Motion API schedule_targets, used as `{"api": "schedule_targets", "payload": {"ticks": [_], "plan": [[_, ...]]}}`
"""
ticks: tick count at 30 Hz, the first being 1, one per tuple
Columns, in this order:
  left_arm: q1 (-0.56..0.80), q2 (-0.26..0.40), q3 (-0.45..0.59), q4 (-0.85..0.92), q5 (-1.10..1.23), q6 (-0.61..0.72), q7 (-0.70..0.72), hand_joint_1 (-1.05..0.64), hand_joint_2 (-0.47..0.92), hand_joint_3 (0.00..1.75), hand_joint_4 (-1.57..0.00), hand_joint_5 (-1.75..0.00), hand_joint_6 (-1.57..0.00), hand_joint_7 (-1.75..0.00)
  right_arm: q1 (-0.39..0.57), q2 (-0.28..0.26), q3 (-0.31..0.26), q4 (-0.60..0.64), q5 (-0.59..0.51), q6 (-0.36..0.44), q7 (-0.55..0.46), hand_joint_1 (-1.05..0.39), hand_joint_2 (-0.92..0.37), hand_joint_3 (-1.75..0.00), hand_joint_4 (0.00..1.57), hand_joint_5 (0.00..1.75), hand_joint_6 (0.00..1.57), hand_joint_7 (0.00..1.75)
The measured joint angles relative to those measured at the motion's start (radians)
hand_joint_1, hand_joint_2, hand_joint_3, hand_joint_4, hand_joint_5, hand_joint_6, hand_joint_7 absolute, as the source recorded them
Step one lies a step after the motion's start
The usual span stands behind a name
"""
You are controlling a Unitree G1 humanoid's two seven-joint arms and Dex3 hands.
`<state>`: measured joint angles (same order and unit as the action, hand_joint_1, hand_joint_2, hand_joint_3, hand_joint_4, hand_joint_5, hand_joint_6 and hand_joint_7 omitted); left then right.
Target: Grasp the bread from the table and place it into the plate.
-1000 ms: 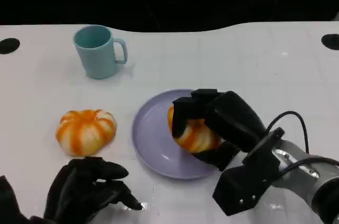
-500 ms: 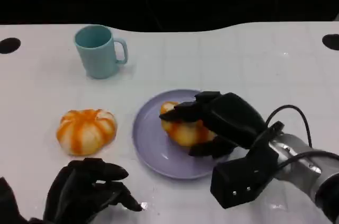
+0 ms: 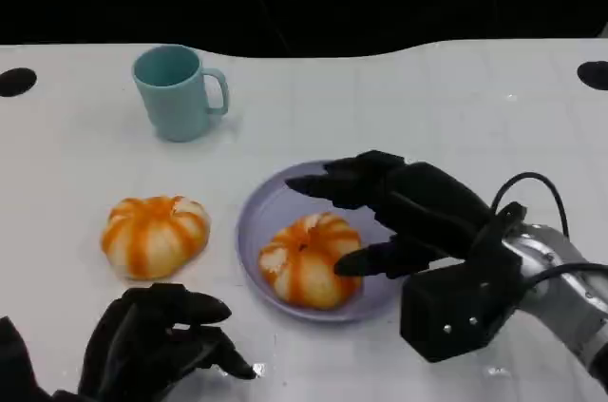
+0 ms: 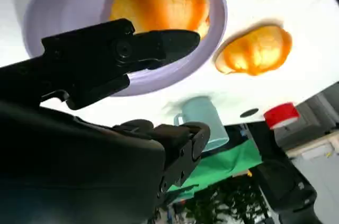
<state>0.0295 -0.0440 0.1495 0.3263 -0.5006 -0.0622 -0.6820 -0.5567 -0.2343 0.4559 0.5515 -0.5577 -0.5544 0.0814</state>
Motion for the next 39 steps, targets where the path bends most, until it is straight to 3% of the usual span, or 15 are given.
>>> {"api": "schedule_targets", "payload": {"ticks": [10, 13, 18, 23, 24, 27, 29, 31, 34, 39], "plan": [[0.0, -0.001, 0.001, 0.0, 0.0, 0.0, 0.0, -0.99, 0.62, 0.0, -1.57, -0.5, -1.57, -0.01, 0.12, -0.053, -0.085, -0.154, 0.142, 0.003, 0.109, -0.67, -0.92, -0.23, 0.13, 0.39, 0.31, 0.04], [-0.001, -0.001, 0.001, 0.0, 0.0, 0.001, 0.0, -0.97, 0.61, 0.0, -1.57, -0.49, -1.57, -0.01, 0.167, -0.072, -0.109, -0.195, 0.198, -0.004, 0.145, -0.57, -0.92, -0.17, 0.17, 0.42, 0.36, 0.05], [-0.002, -0.002, 0.002, 0.0, -0.004, 0.007, 0.0, -0.95, 0.61, 0.0, -1.57, -0.49, -1.57, 0.0, 0.259, -0.095, -0.159, -0.294, 0.308, -0.005, 0.209, -0.26, -0.9, -0.05, 0.38, 0.52, 0.51, 0.09], [-0.003, -0.003, 0.002, 0.001, -0.007, 0.007, 0.0, -0.98, 0.62, 0.0, -1.57, -0.51, -1.57, -0.01, 0.339, -0.091, -0.204, -0.304, 0.41, -0.101, 0.218, -0.11, -0.9, -0.07, 0.5, 0.73, 0.7, 0.15], [-0.003, -0.003, 0.003, 0.001, -0.007, 0.007, 0.0, -0.98, 0.62, 0.0, -1.57, -0.51, -1.57, -0.01, 0.353, -0.091, -0.211, -0.304, 0.425, -0.119, 0.22, -0.12, -0.9, -0.11, 0.51, 0.87, 0.76, 0.17], [-0.004, -0.003, 0.002, 0.002, -0.007, 0.007, 0.0, -0.97, 0.62, 0.0, -1.57, -0.5, -1.57, 0.0, 0.393, -0.091, -0.231, -0.305, 0.436, -0.155, 0.221, -0.13, -0.87, -0.24, 0.6, 1.0, 0.87, 0.29], [-0.003, -0.003, 0.003, 0.002, -0.007, 0.007, 0.0, -0.96, 0.62, 0.0, -1.57, -0.5, -1.57, 0.0, 0.418, -0.092, -0.251, -0.308, 0.436, -0.172, 0.22, -0.11, -0.66, -0.66, 0.67, 1.03, 0.85, 0.49], [-0.004, -0.003, 0.002, 0.001, -0.008, 0.008, 0.0, -0.95, 0.62, 0.0, -1.57, -0.49, -1.57, 0.0, 0.441, -0.094, -0.27, -0.31, 0.441, -0.191, 0.22, -0.07, -0.56, -0.87, 0.69, 1.13, 0.83, 0.63], [-0.003, -0.003, 0.003, 0.001, -0.009, 0.012, 0.0, -0.94, 0.62, 0.0, -1.57, -0.49, -1.57, 0.0, 0.473, -0.098, -0.296, -0.311, 0.478, -0.208, 0.226, -0.04, -0.51, -0.96, 0.7, 1.25, 0.83, 0.75], [-0.003, -0.003, 0.003, 0.0, -0.01, 0.015, 0.0, -0.94, 0.63, 0.01, -1.57, -0.49, -1.57, 0.0, 0.535, -0.124, -0.331, -0.355, 0.531, -0.197, 0.263, -0.03, -0.55, -0.93, 0.72, 1.37, 0.85, 0.86]]}}
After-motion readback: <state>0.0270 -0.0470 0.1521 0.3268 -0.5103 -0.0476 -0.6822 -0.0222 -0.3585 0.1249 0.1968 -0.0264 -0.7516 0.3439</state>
